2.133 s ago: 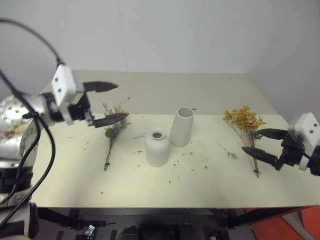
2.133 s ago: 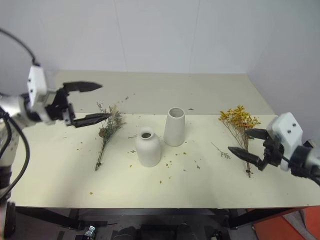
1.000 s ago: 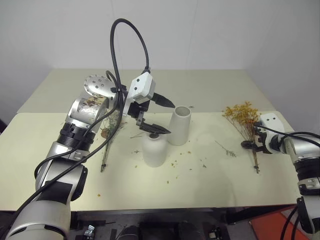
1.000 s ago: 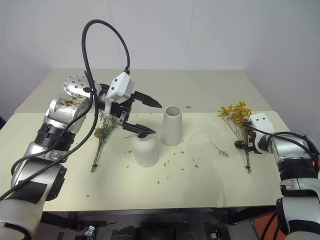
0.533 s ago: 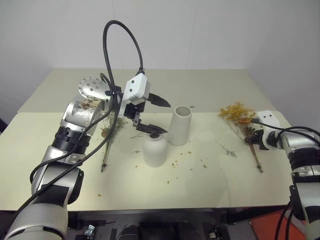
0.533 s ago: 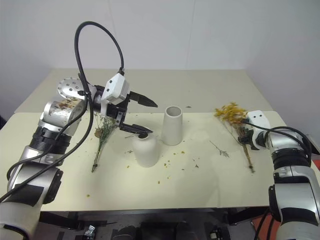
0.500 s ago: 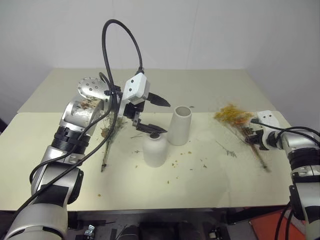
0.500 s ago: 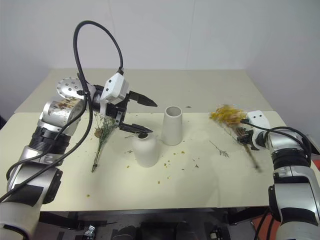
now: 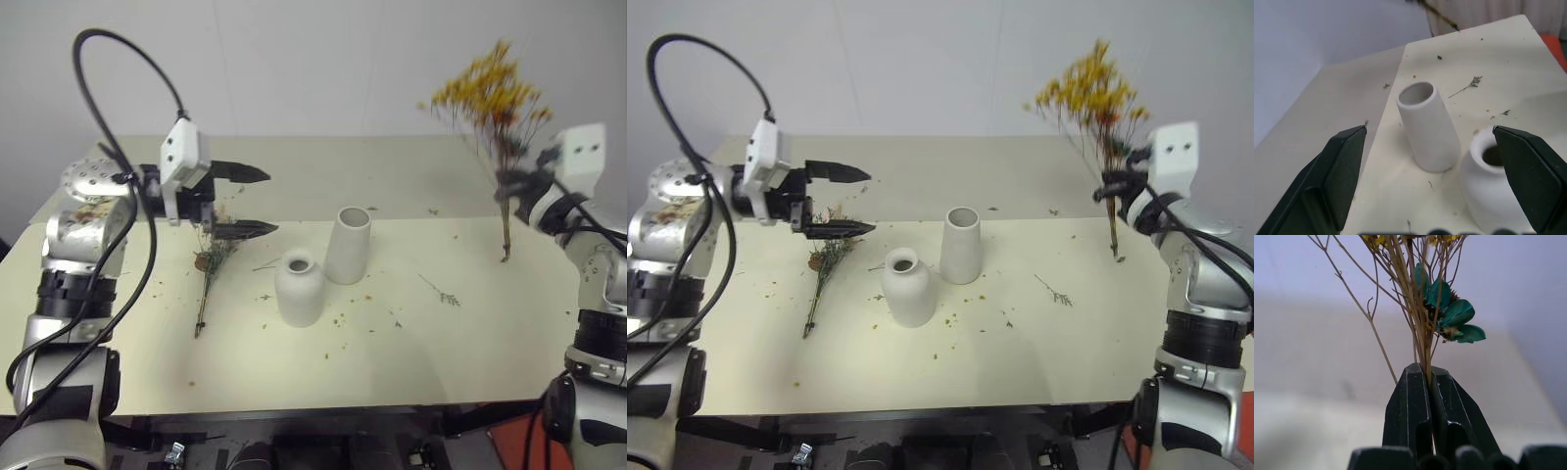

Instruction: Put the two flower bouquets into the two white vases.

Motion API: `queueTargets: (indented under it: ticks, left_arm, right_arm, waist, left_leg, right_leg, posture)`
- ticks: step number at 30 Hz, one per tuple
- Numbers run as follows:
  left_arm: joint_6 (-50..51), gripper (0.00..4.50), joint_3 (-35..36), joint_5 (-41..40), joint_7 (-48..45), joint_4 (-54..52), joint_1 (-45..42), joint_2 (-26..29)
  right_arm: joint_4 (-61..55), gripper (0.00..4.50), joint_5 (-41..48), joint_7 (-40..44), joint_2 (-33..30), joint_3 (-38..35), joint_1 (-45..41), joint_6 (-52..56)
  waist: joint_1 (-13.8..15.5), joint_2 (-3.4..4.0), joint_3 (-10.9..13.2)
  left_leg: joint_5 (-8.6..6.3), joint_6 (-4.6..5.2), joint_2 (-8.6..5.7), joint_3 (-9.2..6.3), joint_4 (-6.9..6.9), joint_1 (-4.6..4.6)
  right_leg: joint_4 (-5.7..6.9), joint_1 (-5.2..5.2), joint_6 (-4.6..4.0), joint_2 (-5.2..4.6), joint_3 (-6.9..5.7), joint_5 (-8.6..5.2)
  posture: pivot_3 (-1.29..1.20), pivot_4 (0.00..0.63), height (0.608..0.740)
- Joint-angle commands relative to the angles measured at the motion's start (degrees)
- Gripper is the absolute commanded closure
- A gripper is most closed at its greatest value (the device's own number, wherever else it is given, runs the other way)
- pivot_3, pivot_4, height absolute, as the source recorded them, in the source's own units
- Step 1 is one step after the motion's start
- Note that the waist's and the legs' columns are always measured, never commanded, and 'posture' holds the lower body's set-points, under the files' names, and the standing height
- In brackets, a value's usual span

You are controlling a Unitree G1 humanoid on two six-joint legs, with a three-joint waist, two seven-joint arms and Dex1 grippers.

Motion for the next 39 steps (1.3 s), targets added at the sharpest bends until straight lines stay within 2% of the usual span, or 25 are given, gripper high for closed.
queueTargets:
  ticks: [1,5,8,12,21,27,39]
  left_arm:
    - [1.47,0.0,2.05,-0.28,0.35,-3.83,2.69,3.64]
    - [2.96,0.0,2.51,-1.8,0.57,-6.23,5.73,4.95]
    - [3.05,0.0,2.07,-1.16,1.61,-6.25,6.6,4.61]
    - [3.46,0.0,2.08,-1.85,2.85,-6.17,6.39,3.22]
    - [5.05,0.0,2.26,-2.32,5.84,-7.98,6.8,1.26]
    - [6.2,0.0,2.6,-3.29,5.34,-10.79,9.76,2.55]
    - [7.06,0.0,3.11,-4.6,6.94,-13.11,10.73,2.65]
  right_arm:
    - [-6.85,4.49,6.57,-3.75,4.65,-3.27,-2.76,-0.69]
    - [-7.02,4.49,11.26,-5.14,11.56,-2.52,-4.11,-5.16]
    - [-5.56,4.49,10.36,-5.9,16.54,1.26,-4.17,-11.34]
    - [-0.41,4.49,12.48,-5.77,21.44,1.5,-6.72,-18.46]
    - [7.02,4.49,14.46,-3.21,25.7,4.89,-7.74,-26.07]
    - [7.73,4.49,13.76,-3.5,28.81,8.44,-6.03,-28.35]
    - [10.53,4.49,10.57,0.69,28.18,13.81,0.12,-34.09]
  waist:
    - [0.09,0.0,0.0]
    - [0.47,0.01,0.0]
    - [0.43,0.02,0.01]
    - [0.31,0.03,0.01]
    - [0.2,0.03,0.02]
    - [-0.17,0.05,0.03]
    - [-0.02,0.05,0.03]
  left_leg:
    - [0.0,0.0,0.0,0.0,0.03,0.0]
    - [0.01,0.0,0.0,0.01,0.06,0.02]
    - [0.01,0.0,0.01,0.01,0.04,0.0]
    - [0.01,0.0,0.01,0.01,0.03,-0.01]
    - [0.01,0.0,0.03,0.0,-0.01,0.0]
    - [0.01,0.0,0.06,-0.01,-0.04,0.01]
    - [0.01,0.0,0.05,-0.01,-0.04,0.02]
  right_leg:
    - [0.0,0.0,0.0,0.0,0.01,0.01]
    - [0.02,0.02,-0.01,-0.01,-0.01,0.02]
    - [-0.01,0.03,-0.04,0.0,-0.05,0.02]
    - [-0.01,0.0,-0.08,-0.01,-0.04,0.05]
    - [0.0,-0.01,-0.11,0.0,-0.07,0.06]
    - [0.03,-0.05,-0.12,0.01,-0.07,0.06]
    - [0.03,-0.03,-0.13,0.01,-0.08,0.06]
  posture:
    - [0.0,0.15,0.74]
    - [0.0,0.15,0.74]
    - [0.0,0.15,0.74]
    - [0.0,0.15,0.74]
    - [0.0,0.15,0.74]
    - [0.0,0.15,0.74]
    - [0.0,0.15,0.74]
